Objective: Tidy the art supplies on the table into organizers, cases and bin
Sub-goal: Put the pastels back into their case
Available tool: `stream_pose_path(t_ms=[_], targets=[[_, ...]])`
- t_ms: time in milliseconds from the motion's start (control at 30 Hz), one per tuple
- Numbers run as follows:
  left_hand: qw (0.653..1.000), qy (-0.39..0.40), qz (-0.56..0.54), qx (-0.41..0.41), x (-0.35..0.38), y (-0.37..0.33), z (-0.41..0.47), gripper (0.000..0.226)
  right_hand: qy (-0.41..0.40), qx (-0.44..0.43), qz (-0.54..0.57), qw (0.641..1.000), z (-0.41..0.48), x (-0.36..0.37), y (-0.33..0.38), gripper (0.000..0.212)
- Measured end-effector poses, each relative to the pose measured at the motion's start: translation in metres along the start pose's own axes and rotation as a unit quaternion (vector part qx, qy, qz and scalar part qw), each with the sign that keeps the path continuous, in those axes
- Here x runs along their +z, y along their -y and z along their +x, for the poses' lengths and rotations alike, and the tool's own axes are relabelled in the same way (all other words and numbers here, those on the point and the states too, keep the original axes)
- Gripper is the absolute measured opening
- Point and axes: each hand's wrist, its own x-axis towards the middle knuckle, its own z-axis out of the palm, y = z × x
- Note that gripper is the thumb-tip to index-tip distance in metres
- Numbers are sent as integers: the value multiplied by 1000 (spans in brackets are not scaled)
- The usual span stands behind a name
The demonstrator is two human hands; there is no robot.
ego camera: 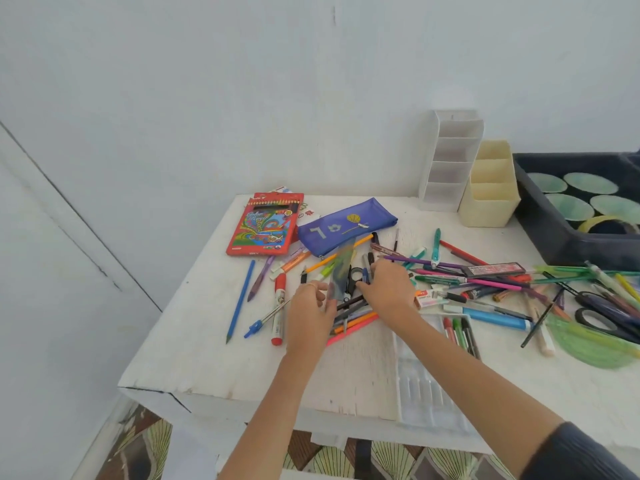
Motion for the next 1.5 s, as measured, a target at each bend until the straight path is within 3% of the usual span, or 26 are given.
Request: stream_pose_path(t_ms=[167, 300, 433, 633, 867, 967, 1133, 1233, 1500], targets=[[996, 21, -58, -68, 6, -5, 9, 37, 4, 20, -10, 1000, 3, 4, 3, 17], [996, 34, -38, -70, 8, -8, 11, 36, -1, 38, 113, 993, -1, 3, 0, 19], [996, 26, -11, -88, 7, -9, 12, 35, -33, 51, 290, 955, -4, -4, -4, 15], [992, -8, 2, -127, -3, -15, 7, 40, -29, 71, 409, 909, 0, -20, -8, 19], [985, -20, -138, -103, -12, -43, -8, 53, 24, 81, 510, 856, -11, -41, -27, 30], [981, 21, -179, -68, -7, -58, -18, 49, 31, 63, 486, 871, -21, -50, -43, 33], [951, 101, -276, -97, 9, -78, -36, 38, 10, 56, 416, 908, -34, -64, -72, 37], [947, 133, -283, -75, 24, -85, -45, 37, 2, 68, 365, 929, -45, -75, -89, 35], [946, 194, -251, -68, 60, -91, -62, 39, 35, 55, 338, 939, -75, -73, -123, 33]])
